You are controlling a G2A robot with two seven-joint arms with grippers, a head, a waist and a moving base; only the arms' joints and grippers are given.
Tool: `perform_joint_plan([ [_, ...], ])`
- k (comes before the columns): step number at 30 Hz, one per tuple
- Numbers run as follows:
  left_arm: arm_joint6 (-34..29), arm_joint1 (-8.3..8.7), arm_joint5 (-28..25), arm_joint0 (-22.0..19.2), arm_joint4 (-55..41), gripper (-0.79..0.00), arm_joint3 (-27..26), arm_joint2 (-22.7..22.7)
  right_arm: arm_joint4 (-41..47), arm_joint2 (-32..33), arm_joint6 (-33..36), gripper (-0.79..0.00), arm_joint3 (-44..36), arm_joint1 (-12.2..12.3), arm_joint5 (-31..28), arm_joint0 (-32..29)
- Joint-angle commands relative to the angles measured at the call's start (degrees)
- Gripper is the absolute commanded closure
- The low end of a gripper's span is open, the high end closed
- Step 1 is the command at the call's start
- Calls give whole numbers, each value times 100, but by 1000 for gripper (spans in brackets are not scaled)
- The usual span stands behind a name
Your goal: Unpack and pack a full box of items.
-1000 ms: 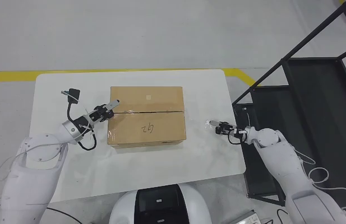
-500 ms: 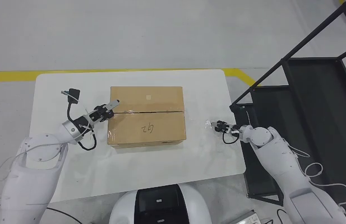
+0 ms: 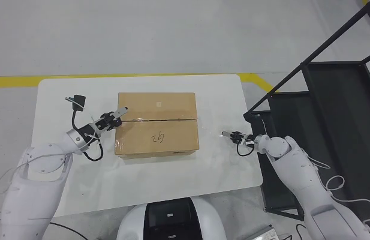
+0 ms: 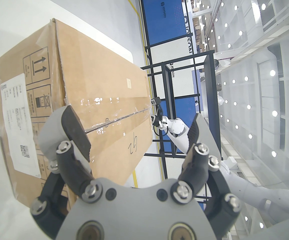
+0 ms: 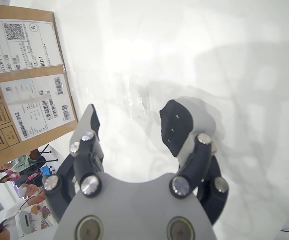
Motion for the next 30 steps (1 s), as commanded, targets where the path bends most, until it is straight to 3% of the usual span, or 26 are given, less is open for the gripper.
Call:
perform_joint_plan([
  [1, 0, 0, 0, 0, 0, -785, 0, 0, -20, -22, 26, -785, -32, -4, -1, -14],
  [5, 0, 0, 0, 0, 0, -785, 0, 0, -61, -111, 40, -570, -54, -31, 35, -3],
  [6, 0, 0, 0, 0, 0, -785, 0, 0, -103, -145, 32, -468, -53, -41, 60, 13],
  [10, 0, 0, 0, 0, 0, -785, 0, 0, -164, -262, -30, -268, -12, -86, 132, 77],
  [13, 0, 0, 0, 0, 0, -785, 0, 0, -209, -300, -83, 0, 50, -105, 140, 132],
  [24, 0, 0, 0, 0, 0, -785, 0, 0, -235, -170, -51, 0, 13, -64, 28, 112],
  [30, 0, 0, 0, 0, 0, -785, 0, 0, 320, 281, 347, 0, -260, 63, -494, -28],
])
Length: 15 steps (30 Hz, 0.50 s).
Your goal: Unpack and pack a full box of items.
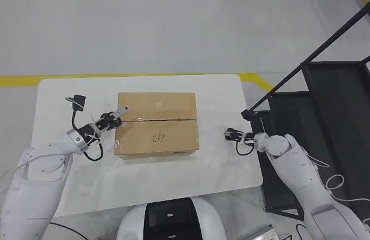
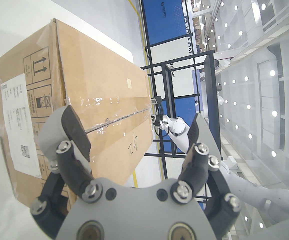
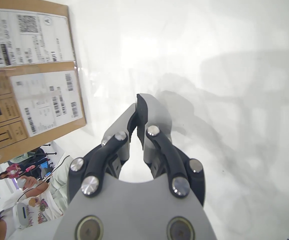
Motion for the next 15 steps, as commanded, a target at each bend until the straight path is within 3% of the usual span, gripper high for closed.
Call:
perform_joint_plan([
  [1, 0, 0, 0, 0, 0, -785, 0, 0, 160, 203, 153, 0, -130, 62, -191, -71],
  [9, 0, 0, 0, 0, 0, -785, 0, 0, 1068, 1051, 1051, 0, -994, 325, -874, -608],
  [15, 0, 0, 0, 0, 0, -785, 0, 0, 2335, 1473, 2111, 0, -1619, 457, -1191, -871],
])
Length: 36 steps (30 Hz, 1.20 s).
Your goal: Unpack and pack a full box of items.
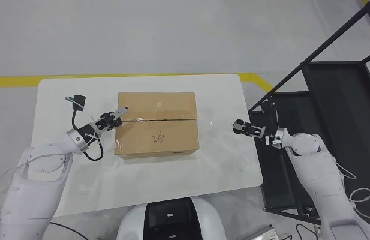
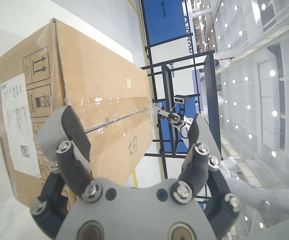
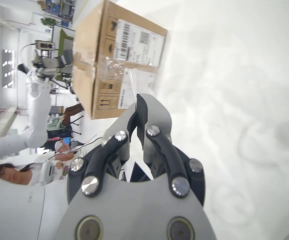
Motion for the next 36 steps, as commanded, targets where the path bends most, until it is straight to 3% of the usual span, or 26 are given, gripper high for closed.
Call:
perform_joint_plan([
  [1, 0, 0, 0, 0, 0, -785, 0, 0, 519, 98, 381, 0, -210, 31, -53, -36],
  [8, 0, 0, 0, 0, 0, -785, 0, 0, 1963, 301, 989, 0, -1192, 168, 359, -63],
  [15, 88, -5, 13, 32, 23, -785, -28, 16, 2658, 192, 1304, 0, -1636, 262, 675, 76],
  [24, 228, -17, 188, 31, 203, -785, -139, 130, 3304, -968, 1544, 0, -1709, 103, 916, 839],
  [36, 276, -7, 281, 111, 277, -785, -215, 81, 3048, -2466, 1308, 0, -1052, -293, 680, 1891],
])
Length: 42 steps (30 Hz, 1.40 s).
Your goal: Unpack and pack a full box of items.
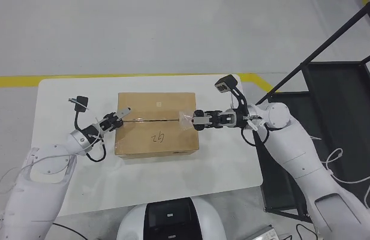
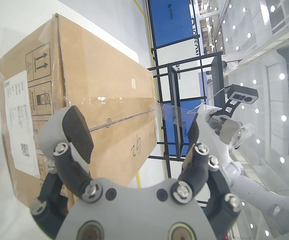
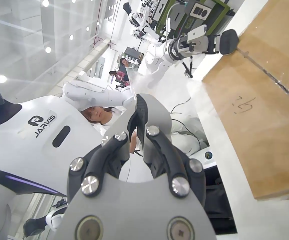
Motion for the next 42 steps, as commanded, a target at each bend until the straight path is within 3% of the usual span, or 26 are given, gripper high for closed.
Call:
perform_joint_plan([
  [1, -3, 4, 9, 24, 1, -785, -23, -23, -96, -143, -50, 0, 134, -46, -50, 100],
  [10, -8, 9, 13, 76, -29, -785, -83, -54, -647, -789, -731, 0, 921, -329, -158, 588],
  [28, -85, 35, 2, 210, -160, -785, -227, -232, -834, -1679, -1010, 0, 2491, -913, -235, 1416],
  [42, -112, 82, -381, 569, -931, -785, -479, -855, -1104, -1983, -1042, 0, 3008, -1230, -349, 1727],
])
